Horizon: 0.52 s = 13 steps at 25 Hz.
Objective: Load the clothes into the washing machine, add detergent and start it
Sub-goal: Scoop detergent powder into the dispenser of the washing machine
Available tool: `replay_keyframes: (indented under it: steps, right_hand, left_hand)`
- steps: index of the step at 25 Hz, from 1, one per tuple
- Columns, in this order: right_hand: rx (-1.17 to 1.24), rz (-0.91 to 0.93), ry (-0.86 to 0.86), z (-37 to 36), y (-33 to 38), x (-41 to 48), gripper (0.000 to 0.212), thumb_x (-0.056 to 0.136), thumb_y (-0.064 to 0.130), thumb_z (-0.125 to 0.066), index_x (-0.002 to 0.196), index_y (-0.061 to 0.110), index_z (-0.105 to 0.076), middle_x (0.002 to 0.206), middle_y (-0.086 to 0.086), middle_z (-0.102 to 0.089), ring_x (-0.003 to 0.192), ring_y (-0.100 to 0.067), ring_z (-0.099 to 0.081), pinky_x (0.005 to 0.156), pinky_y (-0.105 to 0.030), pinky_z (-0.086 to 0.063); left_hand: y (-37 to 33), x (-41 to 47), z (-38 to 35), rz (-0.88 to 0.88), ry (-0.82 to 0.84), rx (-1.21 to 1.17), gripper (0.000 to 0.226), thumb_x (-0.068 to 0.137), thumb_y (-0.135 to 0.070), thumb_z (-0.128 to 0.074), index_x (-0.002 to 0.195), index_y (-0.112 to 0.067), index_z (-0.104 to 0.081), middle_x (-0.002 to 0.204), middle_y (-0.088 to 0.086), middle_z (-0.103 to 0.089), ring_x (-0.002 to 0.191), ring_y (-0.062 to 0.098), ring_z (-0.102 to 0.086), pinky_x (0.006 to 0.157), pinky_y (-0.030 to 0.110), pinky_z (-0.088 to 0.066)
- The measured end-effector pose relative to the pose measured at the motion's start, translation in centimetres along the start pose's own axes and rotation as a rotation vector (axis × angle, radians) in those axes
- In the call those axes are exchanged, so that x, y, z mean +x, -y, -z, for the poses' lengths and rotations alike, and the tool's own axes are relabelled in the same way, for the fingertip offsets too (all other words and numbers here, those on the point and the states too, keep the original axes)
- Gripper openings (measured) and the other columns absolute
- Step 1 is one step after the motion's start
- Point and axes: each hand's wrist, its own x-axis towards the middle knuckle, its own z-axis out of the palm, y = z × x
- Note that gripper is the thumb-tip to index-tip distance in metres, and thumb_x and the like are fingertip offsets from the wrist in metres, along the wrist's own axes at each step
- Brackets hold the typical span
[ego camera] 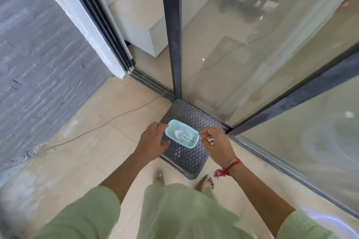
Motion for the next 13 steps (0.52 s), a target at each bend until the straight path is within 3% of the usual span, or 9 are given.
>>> replay_keyframes:
  steps: [6, 9, 13]
  right_hand:
    - [-0.052, -0.129, 0.033, -7.6, -4.5, 5.4, 0.015, 0.085, 0.003, -0.059, 0.097, 0.006, -0.068, 0.102, -0.01, -0.07, 0.093, -0.025, -0.066, 0.091, -0.036, -0.051]
    - [-0.148, -0.23, 0.017, -11.5, -7.7, 7.6, 0.019, 0.085, 0.006, -0.059, 0.1, 0.011, -0.069, 0.106, -0.007, -0.07, 0.099, -0.024, -0.065, 0.093, -0.029, -0.046]
    - [-0.279, -0.301, 0.017, -15.4, -10.1, 8.8, 0.027, 0.086, 0.011, -0.059, 0.112, 0.014, -0.063, 0.108, -0.012, -0.067, 0.101, -0.031, -0.061, 0.086, -0.036, -0.048]
  left_hand:
    - [5.2, 7.6, -5.5, -0.179, 0.282, 0.225, 0.082, 0.074, -0.037, -0.074, 0.141, -0.015, -0.031, 0.146, 0.005, -0.034, 0.139, 0.03, -0.024, 0.11, 0.043, -0.029]
    - [7.2, 11.2, -7.8, -0.287, 0.411, 0.42, 0.108, 0.07, -0.041, -0.078, 0.149, -0.016, -0.009, 0.158, 0.003, -0.009, 0.145, 0.031, -0.006, 0.114, 0.05, -0.016]
    - [8.3, 13.9, -10.4, -0.428, 0.449, 0.613, 0.124, 0.068, -0.042, -0.079, 0.149, -0.014, 0.01, 0.159, 0.002, 0.011, 0.145, 0.03, 0.009, 0.114, 0.057, -0.005]
